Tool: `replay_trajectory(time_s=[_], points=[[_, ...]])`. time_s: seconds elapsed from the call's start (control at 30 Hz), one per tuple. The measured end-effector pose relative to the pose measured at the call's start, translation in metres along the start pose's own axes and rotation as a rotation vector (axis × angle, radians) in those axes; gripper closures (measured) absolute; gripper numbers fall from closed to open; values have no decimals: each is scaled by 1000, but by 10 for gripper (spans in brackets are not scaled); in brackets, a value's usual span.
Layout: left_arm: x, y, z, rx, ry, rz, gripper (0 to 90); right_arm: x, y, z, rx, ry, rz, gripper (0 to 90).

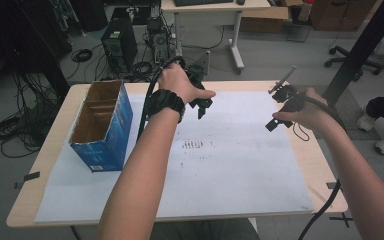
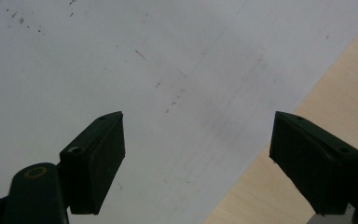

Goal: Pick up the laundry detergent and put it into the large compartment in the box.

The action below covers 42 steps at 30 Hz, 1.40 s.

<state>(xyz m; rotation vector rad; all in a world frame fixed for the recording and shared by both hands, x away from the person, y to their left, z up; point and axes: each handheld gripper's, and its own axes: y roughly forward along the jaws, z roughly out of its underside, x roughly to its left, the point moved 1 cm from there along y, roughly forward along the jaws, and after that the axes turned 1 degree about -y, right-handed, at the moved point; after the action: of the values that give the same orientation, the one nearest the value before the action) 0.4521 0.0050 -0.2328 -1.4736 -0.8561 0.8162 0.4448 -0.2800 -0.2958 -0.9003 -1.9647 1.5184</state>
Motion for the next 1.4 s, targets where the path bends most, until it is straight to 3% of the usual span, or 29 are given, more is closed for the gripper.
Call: replay_trajectory(time_s=[0.17,0.7,1.4], points=[[2,-1,0,-3,4,7,96,0,0,-1,-2,-1,-2,184],[18,-11,1,-29,-46,16,99,-2,4,-2,6,0,-7,183],[40,-24,5,-32,-123,-31,104,-3,4,-1,1,3,-9,183]])
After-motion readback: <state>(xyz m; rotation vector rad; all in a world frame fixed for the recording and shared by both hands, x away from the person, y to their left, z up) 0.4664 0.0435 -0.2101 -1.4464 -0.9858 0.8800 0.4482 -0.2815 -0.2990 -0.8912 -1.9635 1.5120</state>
